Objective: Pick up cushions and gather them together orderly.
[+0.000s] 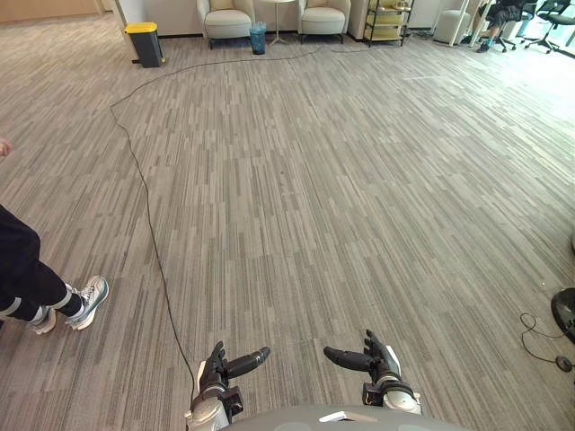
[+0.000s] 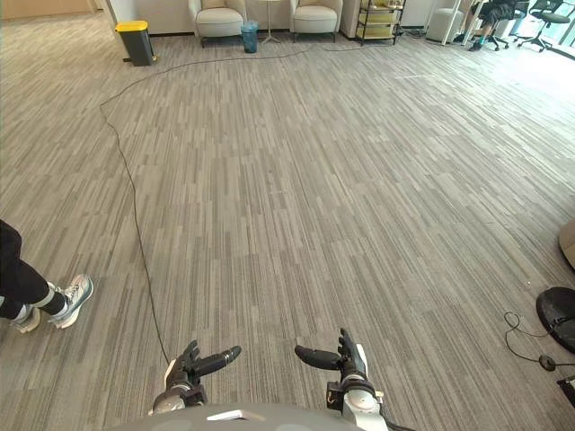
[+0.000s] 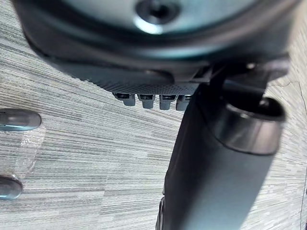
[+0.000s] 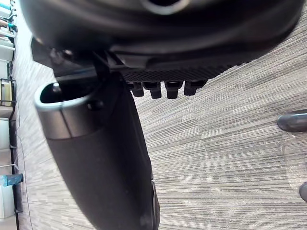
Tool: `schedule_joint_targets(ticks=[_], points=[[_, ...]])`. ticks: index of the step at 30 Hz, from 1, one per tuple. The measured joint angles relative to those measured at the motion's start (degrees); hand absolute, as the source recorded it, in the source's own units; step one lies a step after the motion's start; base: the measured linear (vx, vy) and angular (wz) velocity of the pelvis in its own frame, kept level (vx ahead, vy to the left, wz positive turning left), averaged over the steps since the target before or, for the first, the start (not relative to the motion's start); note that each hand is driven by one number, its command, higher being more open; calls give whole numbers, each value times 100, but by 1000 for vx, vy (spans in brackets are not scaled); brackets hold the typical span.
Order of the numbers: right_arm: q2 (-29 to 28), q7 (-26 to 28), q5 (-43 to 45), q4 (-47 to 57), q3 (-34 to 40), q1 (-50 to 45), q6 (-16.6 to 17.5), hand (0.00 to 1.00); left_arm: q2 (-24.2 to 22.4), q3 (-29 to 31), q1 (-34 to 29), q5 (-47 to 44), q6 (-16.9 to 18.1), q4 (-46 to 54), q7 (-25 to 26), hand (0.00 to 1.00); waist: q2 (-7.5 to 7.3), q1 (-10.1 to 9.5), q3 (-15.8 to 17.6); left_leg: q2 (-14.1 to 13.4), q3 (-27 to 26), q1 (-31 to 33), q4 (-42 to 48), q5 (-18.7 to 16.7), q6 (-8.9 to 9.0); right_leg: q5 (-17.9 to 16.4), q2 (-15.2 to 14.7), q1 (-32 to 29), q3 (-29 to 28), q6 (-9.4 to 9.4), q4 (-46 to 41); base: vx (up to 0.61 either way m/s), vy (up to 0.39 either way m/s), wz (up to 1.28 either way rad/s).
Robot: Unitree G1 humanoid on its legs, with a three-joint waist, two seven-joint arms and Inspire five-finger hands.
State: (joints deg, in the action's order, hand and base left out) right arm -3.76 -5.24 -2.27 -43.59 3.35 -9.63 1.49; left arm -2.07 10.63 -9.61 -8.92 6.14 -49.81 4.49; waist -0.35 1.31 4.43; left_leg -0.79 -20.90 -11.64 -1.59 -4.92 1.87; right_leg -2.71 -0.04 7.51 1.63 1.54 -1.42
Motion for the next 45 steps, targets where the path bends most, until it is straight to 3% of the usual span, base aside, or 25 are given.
schedule_joint_targets(ticks=[6, 17, 32, 41, 45], points=[[0, 6, 9, -19, 0, 0, 2, 100, -35, 181, 4, 68, -3, -24, -5, 100, -12, 1, 22, -2, -21, -115, 26, -29, 39, -76, -8, 64, -2, -5, -97, -33, -19, -1], [26, 31, 146, -298, 269, 112, 12, 100, 23, 139, 112, 281, -47, -141, -88, 100, -57, -26, -1, 23, 103, -21, -174, 25, -65, -99, 11, 36, 161, -29, 97, 20, -34, 6], [198, 16, 582, -875, 455, 400, 162, 100, 327, -592, 361, 400, -39, -531, -82, 100, -14, -60, 129, 33, 414, -13, -222, 39, -36, -133, 3, 127, 502, 7, 119, -7, -34, 11], [420, -7, 708, -1086, 447, 392, 166, 100, 511, -980, 391, 389, -39, -564, -60, 100, -8, -44, 251, 91, 571, 90, -222, 100, -129, -214, -55, 59, 651, -6, 114, -62, -42, 9], [436, -21, 918, -1118, 451, 347, 168, 100, 664, -971, 429, 345, -44, -563, -47, 100, -104, -39, 366, -81, 591, 707, 933, -461, -40, -582, -100, -282, 679, -53, -469, 14, -59, 4]])
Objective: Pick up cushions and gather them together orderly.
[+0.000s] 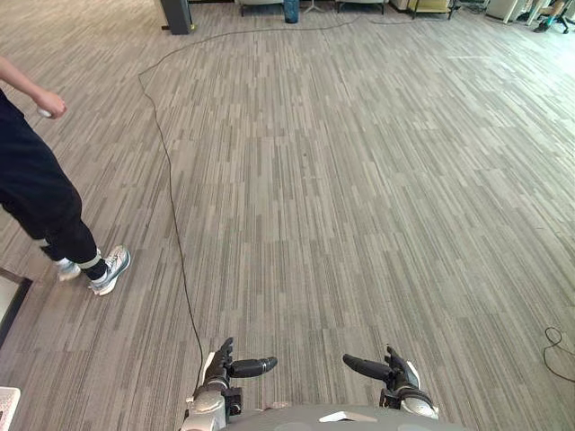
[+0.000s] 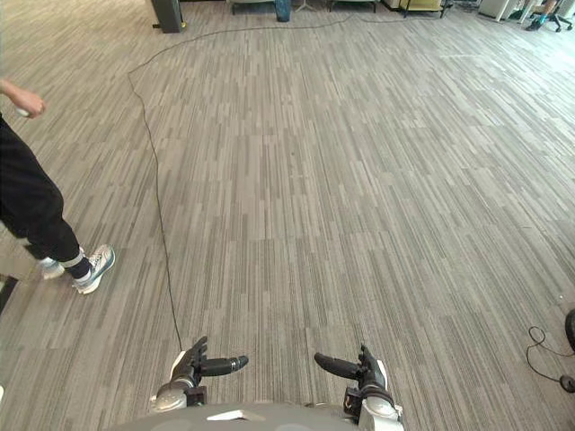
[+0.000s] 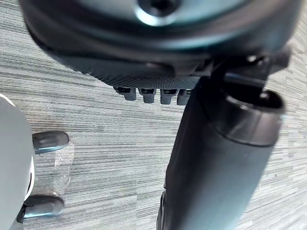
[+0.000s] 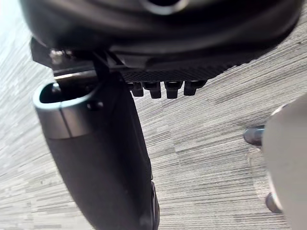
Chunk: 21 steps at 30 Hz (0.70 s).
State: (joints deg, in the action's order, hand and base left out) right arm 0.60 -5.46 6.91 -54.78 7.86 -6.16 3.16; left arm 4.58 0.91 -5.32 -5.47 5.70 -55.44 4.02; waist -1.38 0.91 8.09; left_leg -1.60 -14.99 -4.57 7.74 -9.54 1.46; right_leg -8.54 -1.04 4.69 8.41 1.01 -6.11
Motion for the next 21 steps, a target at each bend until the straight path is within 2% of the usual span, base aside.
schedule_joint_targets(ticks=[1, 2, 3, 5, 7, 9, 10, 11, 12, 13, 14, 15, 16, 17, 18, 19, 21], points=[[-2, -19, 9, -1, 1, 17, 1, 100, 61, 21, 6, -128, -1, 7, 13, 100, -39, -12, 70, -118, -32, 323, 847, -241, 123, -125, -17, -16, -8, -20, -155, 50, -47, -1], [-2, -20, 10, 5, 2, 18, 4, 100, 78, 38, 6, -179, -2, 19, 33, 100, -56, -18, 97, -170, -45, 481, 1277, -289, 149, -173, -39, 6, -16, -19, -215, 53, -28, -10], [-5, -22, 12, 27, -2, 12, 5, 100, 79, 79, 3, -219, -2, 51, 78, 100, -52, -49, 163, -293, -106, 761, 2097, -311, 183, -248, -76, 84, -67, -23, -294, 59, -16, -13], [34, -26, 27, 74, 4, 11, 3, 100, -3, 240, -40, -316, 0, 162, 91, 100, 12, -76, 236, -540, -281, 1140, 3053, -444, 205, -330, -86, 248, -109, -73, -293, 138, 10, -12], [65, -83, 65, 120, 11, 11, 2, 100, -44, 270, -46, -385, 6, 207, 96, 100, 87, -69, 267, -719, -367, 1357, 3223, -669, 182, -429, -119, 400, -117, -105, -265, 191, 62, -2], [64, -107, 71, 93, 3, 22, -9, 100, -25, 267, -38, -425, 34, 275, 96, 100, 50, -94, 275, -684, -361, 1664, 2569, -647, 146, -520, -321, 460, -132, 14, -229, 174, 113, -3], [76, -116, 75, 81, 4, 28, -9, 100, -9, 266, -8, -431, 49, 293, 98, 100, 31, -93, 294, -553, -314, 1873, 1832, -397, 178, -587, -495, 486, -147, 76, -150, 207, 182, -3], [84, -122, 111, 61, 6, 39, -12, 100, 11, 266, 6, -446, 49, 299, 104, 100, 27, -93, 306, -480, -284, 1951, 1476, -196, 204, -597, -565, 525, -148, 109, -78, 328, 303, -12], [107, -140, 117, -9, -3, 68, -15, 100, 1, 264, 8, -561, 54, 312, 124, 100, 23, -139, 339, -342, -203, 1984, 703, 656, 217, -619, -723, 667, -209, 180, 137, 309, 293, -14], [109, -141, 117, -13, -6, 64, -17, 100, -4, 262, 4, -581, 54, 312, 131, 100, 26, -151, 338, -325, -201, 1966, 647, 793, 239, -624, -735, 678, -222, 194, 169, 410, 362, -26], [80, -144, 114, -35, -40, 111, -14, 100, 14, 270, 66, -660, 55, 321, 199, 100, -7, -208, 390, -159, -272, 1925, 638, 870, -90, -551, -859, 750, -316, 128, 338, 356, 297, -14], [90, -98, 100, -35, -60, 140, -16, 100, 17, 282, 99, -677, 57, 341, 231, 100, -38, -206, 438, -161, -263, 2001, 808, 738, -163, -439, -864, 736, -350, 108, 335, 438, 350, -9], [26, -103, 101, -39, -47, 140, -19, 100, 44, 426, 121, -776, 52, 356, 215, 100, -126, -231, 481, -194, -279, 2086, 1374, 393, -372, -254, -944, 753, -506, 332, 169, 296, 238, 1], [12, -107, 102, -39, -47, 139, -19, 100, 43, 476, 119, -781, 52, 360, 214, 100, -140, -237, 482, -208, -289, 2081, 1485, 308, -384, -254, -960, 751, -576, 333, 84, 383, 281, -8], [-27, -108, 101, -38, -33, 132, -11, 100, 46, 523, 109, -780, 48, 351, 218, 100, -197, -239, 448, -210, -321, 2054, 1757, 49, -453, -247, -974, 687, -740, 344, -285, 394, 261, -21], [-7, -82, 97, -26, -17, 131, 5, 100, 26, 506, 93, -773, 49, 353, 220, 100, -179, -239, 424, -211, -324, 1946, 1825, -237, -430, -271, -980, 458, -867, 384, -891, 407, 262, -26], [-17, -82, 96, -11, 0, 131, 18, 100, 95, 460, 84, -760, 46, 315, 176, 100, -274, -232, 408, -102, -433, 1662, 1755, -552, -435, -247, -1107, -292, -1125, 713, -2762, 375, 246, -24]])
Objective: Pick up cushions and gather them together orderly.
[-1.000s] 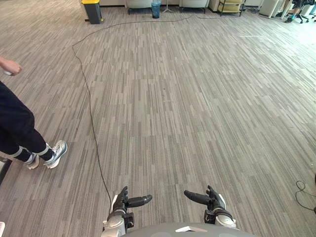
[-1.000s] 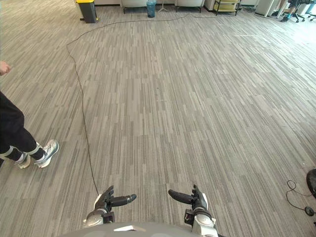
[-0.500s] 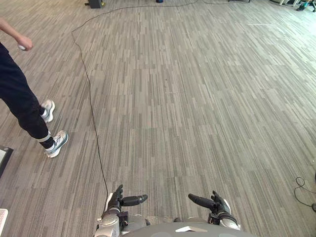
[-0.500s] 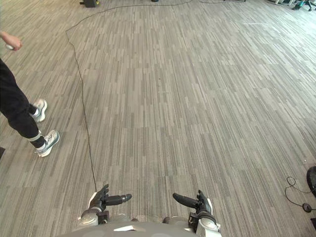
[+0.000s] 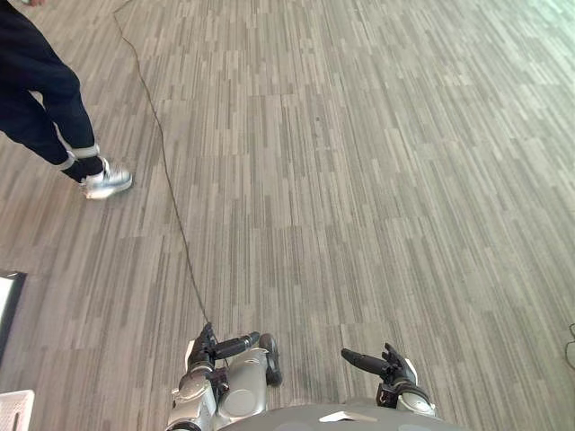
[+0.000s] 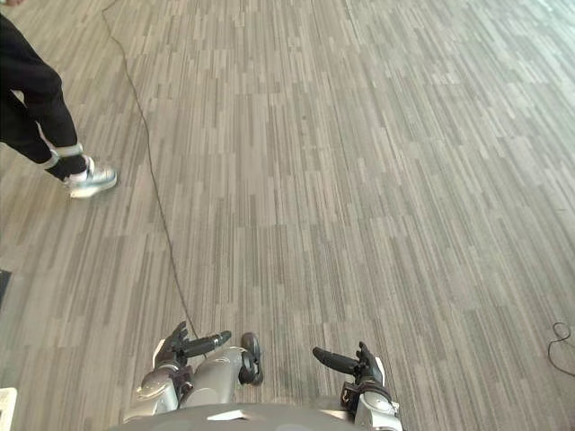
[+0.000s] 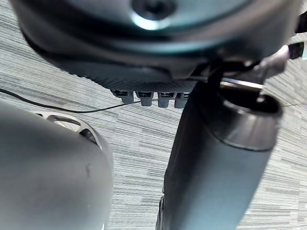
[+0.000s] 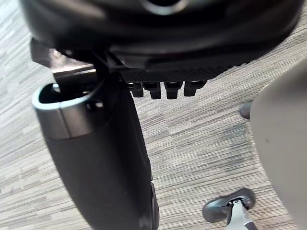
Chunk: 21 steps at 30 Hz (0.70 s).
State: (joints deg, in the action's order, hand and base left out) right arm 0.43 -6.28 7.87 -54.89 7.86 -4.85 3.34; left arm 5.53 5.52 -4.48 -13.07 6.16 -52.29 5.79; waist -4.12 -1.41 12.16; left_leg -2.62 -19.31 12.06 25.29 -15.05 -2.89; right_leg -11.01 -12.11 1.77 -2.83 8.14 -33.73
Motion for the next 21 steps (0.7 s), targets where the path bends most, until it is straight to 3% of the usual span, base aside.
schedule_joint_targets(ticks=[1, 2, 3, 4, 7, 9, 10, 11, 12, 13, 14, 16, 17, 18, 20, 21], points=[[-16, 25, 26, 36, 6, -44, -8, 100, 64, -55, 2, 11, -23, -63, -1, 100, -50, 21, -15, 132, -61, -290, -34, -203, -9, 269, -69, -622, -218, 428, -1473, 522, 267, -19], [9, 38, 15, 70, 3, -42, -2, 100, 82, -69, 5, 17, -58, -91, 11, 100, -77, 54, -10, 233, -68, -599, -111, -346, -29, 270, -121, -929, -126, 352, -2324, 552, 231, -12], [30, 56, 11, 106, 4, -44, 1, 100, 74, -80, -26, 19, -65, -91, 9, 100, -63, 102, -1, 289, -63, -910, -235, -444, -41, 160, -152, -1125, 63, 139, -2798, 532, 130, -11], [67, 74, 10, 225, 5, -46, 22, 100, 41, -118, -99, 20, -61, -88, 12, 100, 16, 183, 29, 331, -60, -1434, -530, -552, -63, -77, -109, -1425, 433, -218, -3188, 546, 97, -9], [180, 101, 12, 598, 2, 11, 130, 100, -75, -411, -67, 19, -64, -90, 2, 100, 353, 377, 135, 224, 16, -2382, -1315, -522, 7, -523, 307, -2381, 1420, -747, -2571, 658, 66, 14], [215, 122, 11, 729, 2, 94, 201, 100, -161, -478, 2, 20, -63, -91, -8, 100, 503, 508, 220, 57, 138, -2652, -1414, -519, 12, -502, 659, -2739, 1749, -853, -1280, 656, -6, 50], [214, 123, 7, 793, 0, 129, 226, 100, -198, -512, 83, 25, -62, -90, -12, 100, 507, 586, 237, 9, 305, -2878, -1513, -516, 21, -33, 883, -2966, 1822, -865, 147, 556, -90, 77], [215, 126, 1, 783, -10, 155, 212, 100, -217, -518, 108, 35, -60, -87, -13, 100, 438, 640, 250, 33, 420, -3128, -1669, -483, 106, 849, 1005, -2939, 1812, -927, 1152, 742, -152, 81], [216, 125, 3, 731, -5, 159, 184, 100, -247, -519, 108, 38, -61, -101, -16, 100, 437, 687, 244, 29, 529, -3315, -1758, -448, 254, 1770, 1074, -2806, 1791, -1333, 1381, 905, -191, 34], [278, 119, -67, 630, 26, 383, 164, 100, -376, -509, 216, 49, -60, -184, -47, 100, 733, 581, 312, -242, 588, -3411, -1705, -223, 612, 1493, 1288, -2756, 1833, -1557, 1116, 918, -219, 10], [272, 111, -101, 644, 120, 429, 139, 100, -446, -487, 295, 184, -62, -182, -120, 100, 743, 561, 379, -243, 704, -3374, -1164, 332, 743, 920, 1189, -2713, 1845, -1550, 518, 732, -196, -7], [236, 128, -104, 690, 161, 405, 40, 100, -539, -397, 262, 246, -63, -190, -117, 100, 768, 613, 479, -375, 770, -3115, 98, 928, 757, 475, 1176, -2234, 1896, -1523, 438, 548, -158, 1], [269, 138, -111, 788, 50, 303, -10, 100, -643, -237, 143, 248, -70, -107, -117, 100, 865, 600, 495, -774, 808, -2435, 1883, 1968, 991, 244, 1308, -1652, 1837, -1530, 708, 809, -151, -22], [272, 125, -108, 936, -23, 208, -25, 100, -694, -121, 67, 252, -63, 131, -126, 100, 957, 555, 484, -1232, 609, -1697, 3479, 1706, 967, 76, 1513, -1101, 1742, -1572, 976, 808, -129, -38], [127, 102, -89, 972, -44, 163, -21, 100, -678, 23, 41, 254, -42, 395, -125, 100, 768, 436, 529, -1487, 339, -1019, 4236, 1183, 837, -71, 1607, -416, 1503, -1602, 1414, 711, -99, -51], [19, 98, -76, 973, -103, 117, -23, 100, -613, 38, 25, 251, -18, 549, -126, 100, 626, 359, 494, -1516, 209, -485, 4127, 887, 706, -116, 1616, 44, 1328, -1624, 1819, 611, -66, -55]])
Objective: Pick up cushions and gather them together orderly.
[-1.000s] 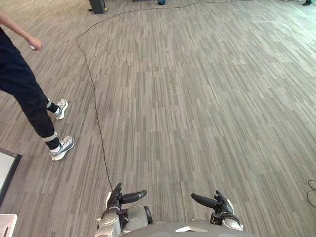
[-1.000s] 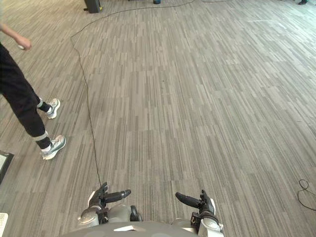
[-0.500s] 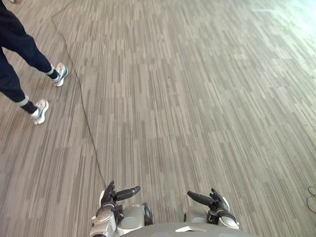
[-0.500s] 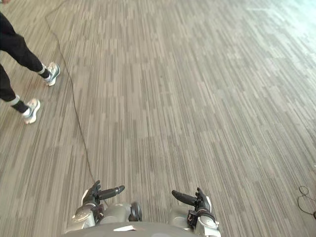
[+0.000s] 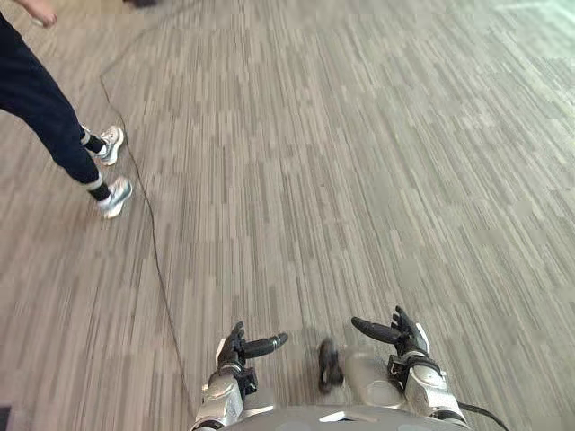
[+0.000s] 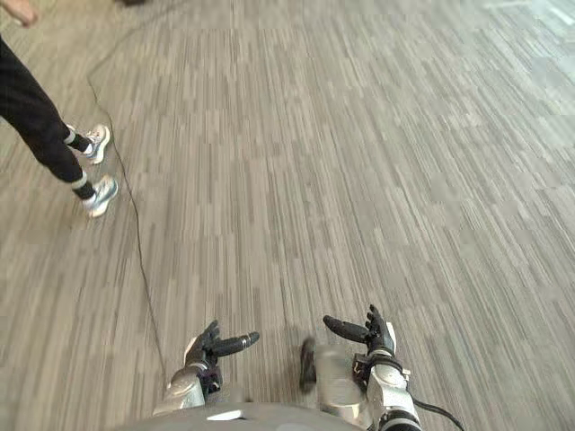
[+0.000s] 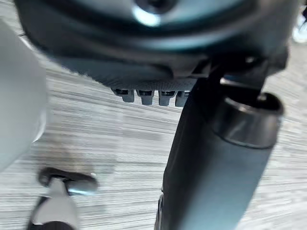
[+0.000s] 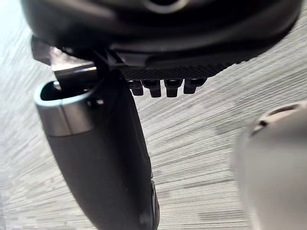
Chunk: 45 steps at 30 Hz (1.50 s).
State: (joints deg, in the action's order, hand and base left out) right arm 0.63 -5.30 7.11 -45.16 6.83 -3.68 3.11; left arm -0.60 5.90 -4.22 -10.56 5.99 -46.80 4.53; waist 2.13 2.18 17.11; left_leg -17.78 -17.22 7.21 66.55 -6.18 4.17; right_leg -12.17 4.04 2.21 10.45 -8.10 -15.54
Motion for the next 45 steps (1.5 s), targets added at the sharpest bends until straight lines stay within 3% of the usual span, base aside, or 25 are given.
schedule_joint_targets(ticks=[3, 4, 6, 7, 8, 11, 13, 14, 16, 19, 20, 22, 23, 24, 26, 27, 28, 30, 32, 34, 37, 38, 41, 42, 45], points=[[-66, 0, 33, -17, -178, -40, -13, 100, 74, -33, 0, -4, 114, 217, -25, 100, -143, -108, -57, 185, -67, 794, -1170, -393, -29, 12, -15, 672, -364, 95, 622, 592, 7, -66], [-79, 2, 44, -47, -192, -46, -40, 100, 60, -79, 2, -10, 156, 295, -38, 100, -201, -188, -43, 577, 131, 1010, -2601, -437, 9, -52, -139, 1000, -620, 174, 835, 688, 124, -93], [-77, -5, 44, -174, -130, -50, -18, 100, 10, -112, -9, -22, 145, 303, -42, 100, -118, -228, -107, 1127, 801, 1132, -5264, 339, 214, -154, -274, 1389, -1160, 334, 989, 770, 204, -134], [-72, -10, 43, -275, -136, -48, -37, 100, 14, -126, -13, -18, 141, 265, -28, 100, -112, -278, -154, 1180, 994, 1109, -5279, 916, 135, -225, -283, 1487, -1419, 454, 950, 732, 245, -132], [-170, -10, 42, -364, -144, -38, -37, 100, 108, -125, 50, -18, 129, 153, -5, 100, -306, -292, -250, 1353, 946, 993, -5211, 1011, -156, -281, -530, 1487, -1595, 515, 742, 754, 226, -89], [-317, -6, 35, -160, -50, -287, -20, 100, 195, -96, 76, -26, 77, 214, 17, 100, -638, -322, -306, 1435, 586, 751, -4254, -3, -406, -207, -841, 872, -1692, 848, -1326, 722, 189, -52], [-330, 4, 33, -150, -64, -283, -8, 100, 248, -100, 53, -49, 79, 161, 29, 100, -707, -358, -312, 1481, 297, 257, -4189, -474, -460, 256, -1112, 77, -1540, 1559, -3335, 622, 180, -85], [-311, 54, 31, -10, -79, -257, 0, 100, 222, -126, 82, -116, 36, 6, 46, 100, -724, -255, -323, 1533, 148, -329, -4232, -830, -488, 144, -1455, -627, -986, 1383, -4808, 719, 177, -84], [-310, 103, -9, 192, -104, -250, 7, 100, 161, -201, 48, -122, 18, -11, 74, 100, -574, -220, -268, 1442, -99, -978, -4539, -1081, -447, -86, -1621, -1186, -413, 1012, -5255, 662, 101, -80], [-360, 139, -54, 493, -151, -209, 228, 100, 175, -455, 56, -133, 19, -218, 87, 100, -437, -57, -230, 1253, -534, -2030, -5346, -1181, -263, -442, -1618, -2271, 742, 771, -4501, 680, 13, -63], [-326, 158, -54, 451, -156, -103, 259, 100, 190, -542, 118, -130, 14, -367, 65, 100, -404, 26, -217, 1141, -721, -2302, -5522, -1156, -220, -468, -1561, -2433, 1315, 651, -3495, 684, -52, -41], [-288, 163, -55, 302, -197, 32, 257, 100, 191, -630, 129, -115, 11, -499, 33, 100, -412, 98, -217, 1069, -891, -2691, -5725, -1140, -164, 32, -1269, -2616, 1966, 453, -1493, 719, -90, -39], [-233, 164, -56, 181, -263, 53, 270, 100, 216, -692, 111, -104, 0, -618, 15, 100, -424, 226, -235, 1065, -895, -2969, -5765, -1144, 22, 1548, -974, -2500, 1919, -246, -493, 642, -88, -45], [-149, 181, -62, 116, -258, 215, 221, 100, 132, -684, 164, -83, -11, -745, 10, 100, -200, 181, -199, 891, -906, -3042, -5692, -1063, 190, 1455, -689, -2473, 1915, -476, -527, 792, -103, -79], [-62, 162, -76, 2, 24, 331, 125, 100, -64, -619, 318, 17, -27, -829, -37, 100, -80, 191, -147, 984, -827, -3129, -5295, 137, 435, 690, -719, -2452, 1572, -458, -1242, 708, -113, -76], [-40, 158, -78, 1, 33, 324, 112, 100, -106, -590, 317, 22, -26, -829, -38, 100, -71, 213, -139, 959, -796, -3112, -5114, 284, 458, 611, -731, -2366, 1574, -462, -1287, 740, -196, -42], [-29, 159, -79, 29, 14, 238, 61, 100, -166, -440, 293, 55, -22, -822, -20, 100, -50, 265, -91, 726, -476, -2805, -3854, 1058, 468, 331, -647, -1849, 1483, -355, -1148, 599, -171, -48], [-61, 119, -23, 161, -132, 108, 41, 100, -211, -194, 184, 55, 8, -544, -6, 100, 19, 207, -55, 47, -192, -1626, -660, 762, 528, 98, -168, -954, 1067, -365, -682, 605, -141, -99], [-150, 124, -19, 193, -227, 55, 35, 100, -188, -97, 112, 54, 23, -311, 2, 100, -38, 127, -38, -83, -128, -1015, 17, 311, 490, -32, 17, -462, 755, -420, -378, 502, -54, -105], [-257, 115, 1, 134, -389, 39, 21, 100, -56, -110, 55, -15, 150, -26, -3, 100, -171, 29, -42, 115, 69, 164, -606, -345, 230, -33, 209, 296, 151, -415, 307, 558, 16, -113], [-293, 109, 2, 29, -395, 39, -4, 100, -22, -38, 57, -24, 176, 141, 10, 100, -255, -79, -27, 640, 432, 745, -2501, -560, 76, 1, 168, 767, -405, -142, 655, 473, 83, -111], [-283, 86, 2, -40, -341, 26, -10, 100, -23, -42, 55, -28, 246, 164, 24, 100, -223, -128, -37, 1004, 785, 898, -4242, -300, 217, -47, 109, 1110, -755, -22, 962, 652, 181, -104], [-109, 66, 2, -130, -319, -66, -7, 100, -30, -102, 52, -79, 265, 140, 29, 100, -101, -193, -112, 1149, 912, 1095, -5383, 598, 89, -230, 83, 1611, -1253, 260, 1282, 620, 200, -107], [-132, 64, -5, -170, -320, -115, -12, 100, -17, -97, 46, -77, 260, 76, 29, 100, -181, -229, -242, 1209, 861, 974, -5312, 1218, -204, -345, -67, 1695, -1495, 427, 1110, 701, 215, -85], [-282, 75, -35, -177, -171, -275, -11, 100, 184, -117, 79, -65, 222, -2, 13, 100, -646, -179, -377, 1441, 463, 619, -4863, 460, -380, -396, -524, 729, -1521, 846, -1492, 691, 191, -62]])
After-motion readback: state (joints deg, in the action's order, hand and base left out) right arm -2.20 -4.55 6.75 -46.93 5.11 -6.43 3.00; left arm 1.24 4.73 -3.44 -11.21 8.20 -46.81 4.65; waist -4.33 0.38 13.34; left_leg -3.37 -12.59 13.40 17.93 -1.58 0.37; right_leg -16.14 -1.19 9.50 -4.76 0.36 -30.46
